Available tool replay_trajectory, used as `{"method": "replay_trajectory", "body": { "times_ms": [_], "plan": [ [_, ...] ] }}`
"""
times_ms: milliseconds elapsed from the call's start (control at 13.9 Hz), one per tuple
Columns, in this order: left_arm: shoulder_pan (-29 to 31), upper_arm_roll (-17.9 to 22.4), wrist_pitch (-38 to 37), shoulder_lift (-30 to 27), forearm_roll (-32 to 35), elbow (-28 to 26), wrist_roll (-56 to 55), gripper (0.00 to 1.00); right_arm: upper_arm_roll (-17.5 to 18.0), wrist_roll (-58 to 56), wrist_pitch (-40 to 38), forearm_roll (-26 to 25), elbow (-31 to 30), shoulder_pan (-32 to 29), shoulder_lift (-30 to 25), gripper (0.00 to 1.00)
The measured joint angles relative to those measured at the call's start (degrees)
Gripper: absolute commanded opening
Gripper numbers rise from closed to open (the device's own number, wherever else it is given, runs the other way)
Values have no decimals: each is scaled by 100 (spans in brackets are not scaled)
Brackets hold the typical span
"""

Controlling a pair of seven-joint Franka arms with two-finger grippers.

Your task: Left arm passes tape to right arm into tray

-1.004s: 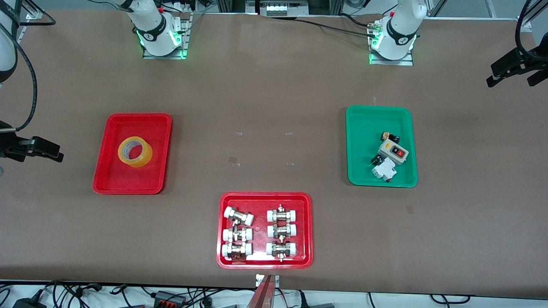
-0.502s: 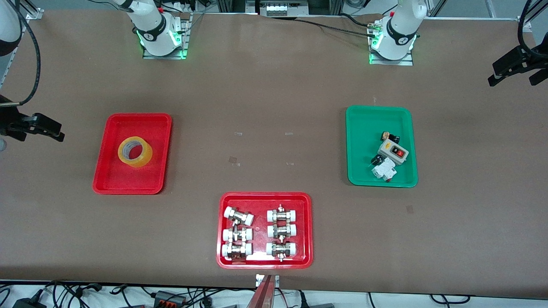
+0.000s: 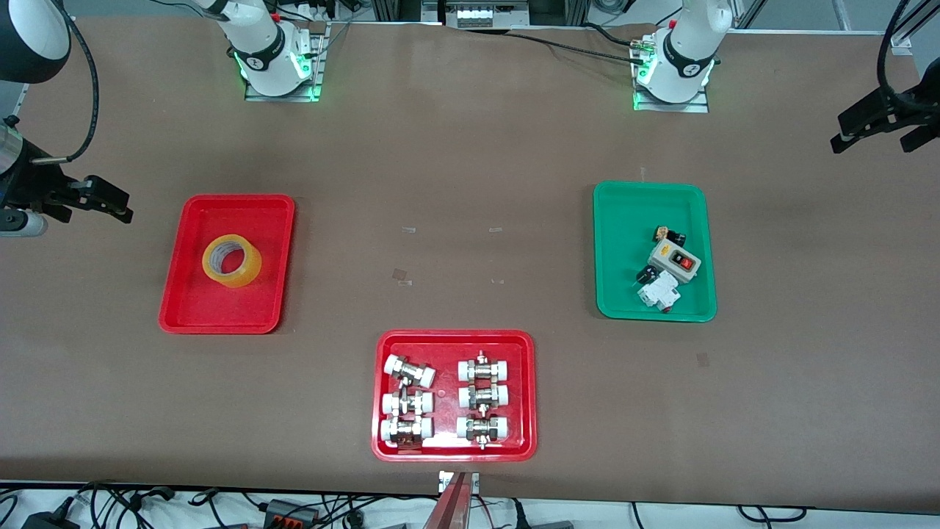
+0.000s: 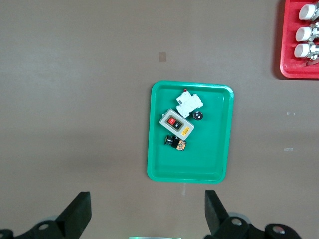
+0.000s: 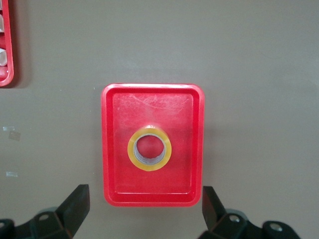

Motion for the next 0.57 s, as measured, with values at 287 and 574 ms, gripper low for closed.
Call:
{"method": "replay_trajectory", "body": {
  "times_ms": [287,574],
  "plan": [
    [-7,-6,88,60,-2,-120,3,100,0,0,-14,3,0,0,-17,100],
    [-7,-6,101,59,-2,-136,8,100,1,0,-15,3,0,0,-19,100]
  ]
}}
